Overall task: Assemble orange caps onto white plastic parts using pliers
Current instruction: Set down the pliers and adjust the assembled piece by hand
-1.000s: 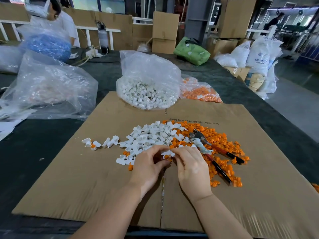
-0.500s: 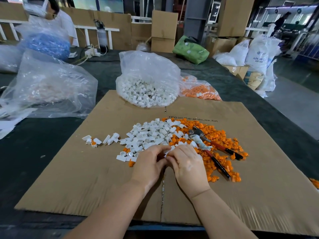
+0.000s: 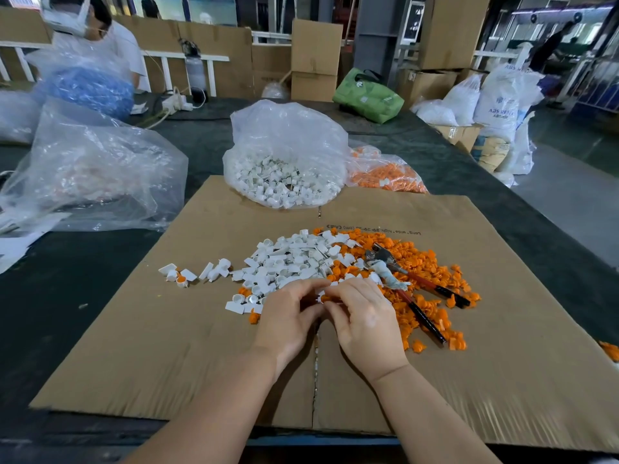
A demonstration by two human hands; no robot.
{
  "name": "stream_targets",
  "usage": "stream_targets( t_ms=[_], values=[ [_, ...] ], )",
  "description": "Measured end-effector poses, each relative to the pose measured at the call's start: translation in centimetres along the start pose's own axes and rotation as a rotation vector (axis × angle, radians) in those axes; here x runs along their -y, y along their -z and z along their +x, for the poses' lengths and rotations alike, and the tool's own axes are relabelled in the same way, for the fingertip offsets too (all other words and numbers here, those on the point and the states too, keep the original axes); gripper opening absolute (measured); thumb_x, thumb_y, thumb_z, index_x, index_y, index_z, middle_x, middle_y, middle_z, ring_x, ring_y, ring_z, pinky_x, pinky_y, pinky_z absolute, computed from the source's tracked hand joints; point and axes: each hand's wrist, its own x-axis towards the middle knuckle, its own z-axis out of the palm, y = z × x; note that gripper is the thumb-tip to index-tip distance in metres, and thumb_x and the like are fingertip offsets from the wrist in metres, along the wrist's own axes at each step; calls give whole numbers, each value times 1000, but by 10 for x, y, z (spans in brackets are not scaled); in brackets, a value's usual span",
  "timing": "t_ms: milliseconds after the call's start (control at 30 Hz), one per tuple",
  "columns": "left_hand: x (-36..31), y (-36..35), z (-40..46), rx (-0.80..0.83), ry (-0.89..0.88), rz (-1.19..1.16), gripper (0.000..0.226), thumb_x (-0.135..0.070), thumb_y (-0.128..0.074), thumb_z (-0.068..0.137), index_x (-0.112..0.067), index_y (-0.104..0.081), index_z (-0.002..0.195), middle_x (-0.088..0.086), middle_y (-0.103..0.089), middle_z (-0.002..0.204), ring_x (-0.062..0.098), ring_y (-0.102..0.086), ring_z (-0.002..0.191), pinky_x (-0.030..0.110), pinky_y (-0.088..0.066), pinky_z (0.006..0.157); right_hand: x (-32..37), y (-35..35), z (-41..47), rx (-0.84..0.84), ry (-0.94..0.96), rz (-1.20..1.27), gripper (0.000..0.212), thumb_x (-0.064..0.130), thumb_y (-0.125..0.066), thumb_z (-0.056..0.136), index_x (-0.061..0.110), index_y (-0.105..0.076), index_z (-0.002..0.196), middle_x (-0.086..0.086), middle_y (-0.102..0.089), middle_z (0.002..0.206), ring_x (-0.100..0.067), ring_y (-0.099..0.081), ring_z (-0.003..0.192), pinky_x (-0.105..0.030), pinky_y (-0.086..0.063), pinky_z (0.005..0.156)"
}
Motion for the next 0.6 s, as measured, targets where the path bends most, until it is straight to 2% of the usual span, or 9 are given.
stream_targets(
  t_ms=[167, 333, 433, 533, 600],
  values=[
    [-1, 1, 0, -5, -7, 1, 30, -12, -71, 81, -24, -68, 108, -19, -64, 97, -9, -56, 93, 0, -37, 84, 0, 1, 1, 3, 16, -4, 13, -5, -72, 75, 6, -69, 82, -5, -65, 82, -23, -60, 74, -34, -52, 69],
    [-2, 2, -1, 27, 1, 12, 30, -12, -71, 81, -22, -68, 109, -13, -67, 100, -1, -59, 96, 7, -40, 87, 1, 0, 3, 3, 45, -33, 11, -5, -68, 77, 6, -68, 77, -5, -64, 77, -24, -55, 67, -36, -49, 57],
    [-4, 2, -1, 15, 36, -21, 29, -13, -69, 84, -24, -67, 110, -14, -66, 100, -1, -58, 96, 3, -39, 84, 2, 1, 3, -3, 39, -34, 7, 1, -66, 80, 6, -70, 82, -5, -65, 81, -24, -58, 70, -36, -51, 63],
    [-5, 1, -2, -38, 70, -84, 33, -13, -67, 85, -33, -60, 110, -12, -60, 87, -3, -55, 79, 3, -40, 74, 4, 2, 3, -7, 7, -28, 9, 2, -68, 81, 5, -70, 88, -5, -65, 84, -24, -61, 76, -35, -52, 69],
    [-6, 5, -2, -118, 108, -177, 31, -11, -68, 85, -36, -57, 100, -8, -59, 84, -1, -55, 74, 6, -42, 69, 5, 5, 3, -7, -14, -30, 10, 1, -70, 79, 5, -70, 88, -5, -65, 85, -24, -61, 77, -34, -51, 72]
  ],
)
